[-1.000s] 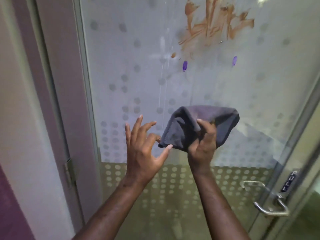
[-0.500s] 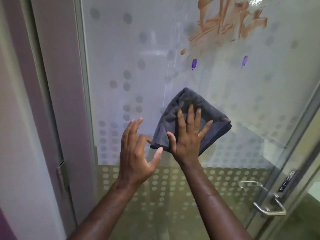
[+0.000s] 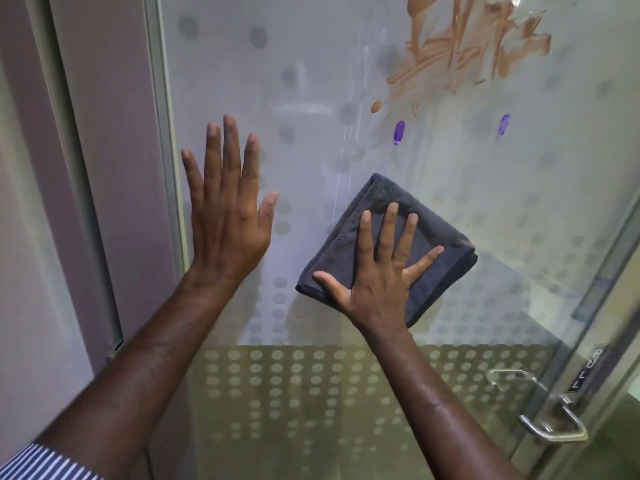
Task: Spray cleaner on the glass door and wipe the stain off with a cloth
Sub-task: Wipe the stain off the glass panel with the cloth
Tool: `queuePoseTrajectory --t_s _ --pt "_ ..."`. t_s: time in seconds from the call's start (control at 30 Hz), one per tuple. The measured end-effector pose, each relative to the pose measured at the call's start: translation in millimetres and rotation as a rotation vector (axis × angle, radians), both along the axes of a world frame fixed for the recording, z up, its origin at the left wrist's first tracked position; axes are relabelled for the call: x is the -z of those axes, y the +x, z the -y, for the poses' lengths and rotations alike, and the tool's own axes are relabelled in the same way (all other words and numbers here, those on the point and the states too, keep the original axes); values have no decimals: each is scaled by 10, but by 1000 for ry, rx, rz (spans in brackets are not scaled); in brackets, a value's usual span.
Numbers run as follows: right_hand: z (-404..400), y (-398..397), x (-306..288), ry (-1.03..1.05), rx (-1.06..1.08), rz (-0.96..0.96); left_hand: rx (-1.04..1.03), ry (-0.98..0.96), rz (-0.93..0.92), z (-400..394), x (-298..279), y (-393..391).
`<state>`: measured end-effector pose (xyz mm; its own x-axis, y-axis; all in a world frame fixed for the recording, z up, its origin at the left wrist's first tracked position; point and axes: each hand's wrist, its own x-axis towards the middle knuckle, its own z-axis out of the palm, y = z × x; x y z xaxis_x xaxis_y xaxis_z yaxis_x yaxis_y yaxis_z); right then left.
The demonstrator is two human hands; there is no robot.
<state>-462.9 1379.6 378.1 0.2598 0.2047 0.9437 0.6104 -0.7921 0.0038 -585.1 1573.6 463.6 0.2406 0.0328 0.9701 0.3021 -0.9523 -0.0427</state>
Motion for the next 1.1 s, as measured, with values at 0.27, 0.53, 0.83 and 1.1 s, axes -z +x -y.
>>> queuePoseTrajectory --t_s 0.27,0.53,0.83,1.1 --pt "-333 -236 169 36 -18 -66 -47 77 -41 -101 91 100" --pt "-376 -224 -84 -169 -134 184 -25 116 -49 -150 109 88" --pt "580 412 -200 485 -26 -168 -64 155 -78 -260 112 -20" --pt "-542 -329 -143 -102 -177 156 50 145 -104 -246 107 -46"
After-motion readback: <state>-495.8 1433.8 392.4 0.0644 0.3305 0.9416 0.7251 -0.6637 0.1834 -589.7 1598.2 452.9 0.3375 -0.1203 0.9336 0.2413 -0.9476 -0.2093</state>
